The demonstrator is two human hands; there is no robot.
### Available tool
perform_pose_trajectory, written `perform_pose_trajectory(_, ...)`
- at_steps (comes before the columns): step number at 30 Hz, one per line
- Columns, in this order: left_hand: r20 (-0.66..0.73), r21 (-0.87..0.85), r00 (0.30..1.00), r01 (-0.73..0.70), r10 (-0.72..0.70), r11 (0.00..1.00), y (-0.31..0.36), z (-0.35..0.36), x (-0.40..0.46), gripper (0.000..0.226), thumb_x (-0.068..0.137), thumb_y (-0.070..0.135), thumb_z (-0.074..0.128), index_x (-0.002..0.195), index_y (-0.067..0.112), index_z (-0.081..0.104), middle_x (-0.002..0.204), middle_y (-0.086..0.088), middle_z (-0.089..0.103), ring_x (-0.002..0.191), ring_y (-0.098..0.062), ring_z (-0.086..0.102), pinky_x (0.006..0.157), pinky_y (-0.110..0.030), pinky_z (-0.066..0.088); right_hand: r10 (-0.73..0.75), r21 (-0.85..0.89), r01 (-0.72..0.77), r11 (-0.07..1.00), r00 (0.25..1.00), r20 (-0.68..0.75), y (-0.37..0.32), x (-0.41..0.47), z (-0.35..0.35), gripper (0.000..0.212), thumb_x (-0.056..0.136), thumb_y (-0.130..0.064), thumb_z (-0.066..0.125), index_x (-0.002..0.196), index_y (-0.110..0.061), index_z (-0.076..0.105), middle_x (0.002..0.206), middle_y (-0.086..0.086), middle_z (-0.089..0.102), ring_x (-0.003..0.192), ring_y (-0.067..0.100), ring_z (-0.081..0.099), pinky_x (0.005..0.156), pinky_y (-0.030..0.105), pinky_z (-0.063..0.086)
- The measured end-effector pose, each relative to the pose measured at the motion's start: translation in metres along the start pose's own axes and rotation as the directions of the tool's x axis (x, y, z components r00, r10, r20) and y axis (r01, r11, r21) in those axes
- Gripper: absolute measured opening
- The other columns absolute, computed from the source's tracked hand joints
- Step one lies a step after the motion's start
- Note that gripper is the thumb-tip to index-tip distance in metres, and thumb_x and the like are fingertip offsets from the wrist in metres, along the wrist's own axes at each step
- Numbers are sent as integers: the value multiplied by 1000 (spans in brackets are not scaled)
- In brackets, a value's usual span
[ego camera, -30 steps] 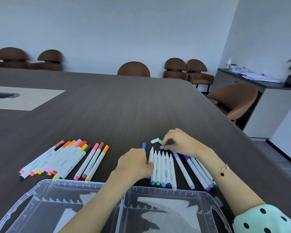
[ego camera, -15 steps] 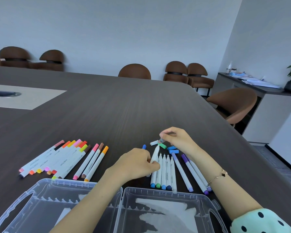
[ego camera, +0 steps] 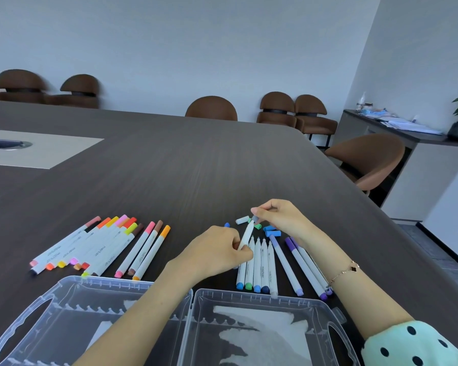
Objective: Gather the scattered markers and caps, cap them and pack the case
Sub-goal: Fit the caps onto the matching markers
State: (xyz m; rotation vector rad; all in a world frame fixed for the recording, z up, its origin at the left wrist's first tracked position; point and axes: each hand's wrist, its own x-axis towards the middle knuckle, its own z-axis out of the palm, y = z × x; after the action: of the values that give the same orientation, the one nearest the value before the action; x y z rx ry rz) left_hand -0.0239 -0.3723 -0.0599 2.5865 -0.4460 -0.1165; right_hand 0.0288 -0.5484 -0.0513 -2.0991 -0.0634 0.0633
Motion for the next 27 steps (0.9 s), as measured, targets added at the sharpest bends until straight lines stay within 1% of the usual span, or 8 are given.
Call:
perform_pose_trajectory(2,1,24,1000,-2,2,1000,-1,1,0,31,88,40,54,87,10,61,79,-7,64,62,-10,48,59,-25,40,7,-19,-7,1000,1000,29,0,-3,0,18,90,-33,62,93,-16,65,86,-6,70,71,-4,62,77,18,44)
perform_pose_trajectory(5,13,27,1000,15,-16,1000,-1,1,0,30,89,40,54,90,11,60,82,-6,66,64,-10,51,63,-28,47,22,7,-22,1000,999,47,-4,-5,-2,21,90,-33,61,94,-13,67,81,-5,69,54,-5,56,67,18,41)
perform_pose_trajectory(7,23,29,1000,17,-17,999,1,1,-1,29,89,39,53,89,10,59,84,-8,68,64,-11,51,63,-27,46,30,8,-30,1000,998,62,-7,-8,-1,23,90,-32,62,96,-10,67,81,-3,70,53,-3,53,64,18,38)
perform_pose_trajectory(12,-17,45,1000,16,-15,999,5,0,-5,30,88,31,55,63,18,43,62,0,46,51,-10,39,50,-19,34,-29,31,27,999,997,66,-16,-13,8,17,91,-23,61,94,-6,65,77,-1,70,46,-12,52,62,16,32)
perform_pose_trajectory(17,-24,-51,999,32,-33,998,6,1,-1,32,84,23,59,58,14,42,58,-2,41,48,-11,33,48,-20,32,-88,36,89,995,996,-22,-17,-13,15,15,90,-15,60,90,0,65,66,-3,66,53,-12,55,62,16,35)
perform_pose_trajectory(22,-1,-49,999,39,-39,998,3,3,1,35,85,22,59,57,13,41,56,0,38,48,-11,31,51,-21,34,-101,19,100,995,995,2,-10,-12,18,12,90,-14,60,82,-6,64,72,5,69,51,-10,55,64,17,36)
perform_pose_trajectory(24,3,-57,999,51,-51,997,1,3,1,34,86,22,59,58,14,43,57,0,39,49,-12,33,53,-22,34,-108,29,109,994,994,-9,-9,-11,20,13,89,-15,61,80,-6,64,70,5,69,60,-8,60,68,18,39)
perform_pose_trajectory(27,11,-74,999,51,-50,996,3,4,1,38,88,22,59,55,16,41,55,1,37,49,-10,31,52,-20,32,-133,31,134,991,991,-11,-10,-11,21,13,89,-15,61,77,-11,63,73,8,72,82,10,68,80,22,45)
